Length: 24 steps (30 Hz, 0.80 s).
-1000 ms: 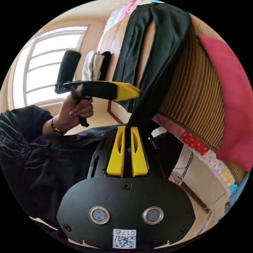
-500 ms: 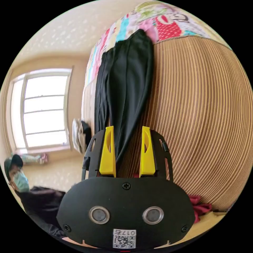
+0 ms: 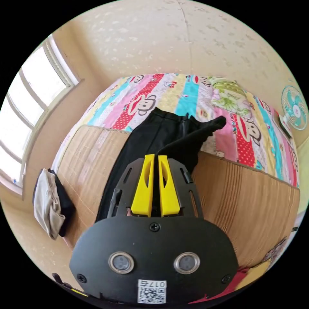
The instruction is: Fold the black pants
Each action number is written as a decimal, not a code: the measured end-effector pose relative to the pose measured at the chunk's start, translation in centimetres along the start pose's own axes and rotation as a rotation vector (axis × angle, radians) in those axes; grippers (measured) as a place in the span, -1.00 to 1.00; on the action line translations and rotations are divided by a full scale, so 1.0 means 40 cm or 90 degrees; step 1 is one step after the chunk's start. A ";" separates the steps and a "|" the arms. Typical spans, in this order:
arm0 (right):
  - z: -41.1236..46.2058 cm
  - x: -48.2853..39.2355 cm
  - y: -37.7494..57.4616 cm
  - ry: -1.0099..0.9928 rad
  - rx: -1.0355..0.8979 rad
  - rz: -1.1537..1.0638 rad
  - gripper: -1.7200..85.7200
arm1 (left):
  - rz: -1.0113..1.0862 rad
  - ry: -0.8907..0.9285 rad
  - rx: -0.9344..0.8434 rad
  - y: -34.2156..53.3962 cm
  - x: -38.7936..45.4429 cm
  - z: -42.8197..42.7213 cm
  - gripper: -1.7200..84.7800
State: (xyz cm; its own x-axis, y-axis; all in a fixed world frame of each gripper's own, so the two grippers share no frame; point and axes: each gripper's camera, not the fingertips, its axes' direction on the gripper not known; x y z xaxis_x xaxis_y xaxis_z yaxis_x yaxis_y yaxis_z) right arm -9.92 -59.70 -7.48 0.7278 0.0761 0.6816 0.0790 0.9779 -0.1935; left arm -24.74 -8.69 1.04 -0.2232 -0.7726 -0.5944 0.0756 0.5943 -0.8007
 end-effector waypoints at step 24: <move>-0.100 -0.100 1.116 -0.179 -0.343 0.137 -0.85 | 0.140 -0.274 -0.244 -0.212 -0.170 -0.082 -0.86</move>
State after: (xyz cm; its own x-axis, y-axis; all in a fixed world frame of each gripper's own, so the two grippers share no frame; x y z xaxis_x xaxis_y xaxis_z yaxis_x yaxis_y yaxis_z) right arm -6.60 -17.15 -21.67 0.5652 0.3793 0.7326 0.3355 0.7056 -0.6242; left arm -27.06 -7.74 12.10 0.1757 -0.5963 -0.7833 -0.2977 0.7262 -0.6197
